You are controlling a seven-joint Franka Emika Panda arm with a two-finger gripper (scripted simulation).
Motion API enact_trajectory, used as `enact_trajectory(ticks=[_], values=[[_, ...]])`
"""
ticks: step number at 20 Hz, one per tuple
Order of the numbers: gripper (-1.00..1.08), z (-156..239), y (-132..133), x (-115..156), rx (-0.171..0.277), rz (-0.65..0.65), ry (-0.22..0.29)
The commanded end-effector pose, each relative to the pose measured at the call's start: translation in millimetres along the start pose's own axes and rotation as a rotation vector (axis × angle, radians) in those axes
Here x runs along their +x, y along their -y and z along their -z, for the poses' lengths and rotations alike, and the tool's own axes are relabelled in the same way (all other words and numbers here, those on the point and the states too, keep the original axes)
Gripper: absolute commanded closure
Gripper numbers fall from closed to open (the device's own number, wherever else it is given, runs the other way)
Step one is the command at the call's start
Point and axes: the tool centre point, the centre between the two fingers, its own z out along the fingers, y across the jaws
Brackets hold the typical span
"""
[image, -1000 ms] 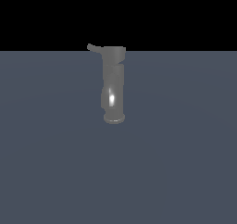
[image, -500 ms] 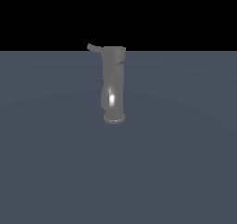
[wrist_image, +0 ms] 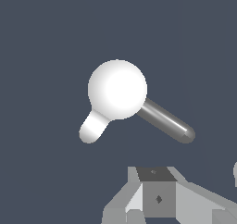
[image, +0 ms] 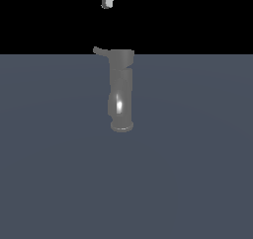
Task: Turn on the faucet by rotating a designated handle.
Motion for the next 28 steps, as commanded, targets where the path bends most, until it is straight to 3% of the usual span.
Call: enact_trajectory(ticks=[1, 16, 28], values=[[1.08, -10.6, 12.7, 5.9, -0.004, -0.070, -0.006], [1.08, -76.9, 80.0, 32.8, -0.017, -0.450, -0.090], [1.08, -103.5, 103.9, 39.3, -0.010, -0.584, -0.139]])
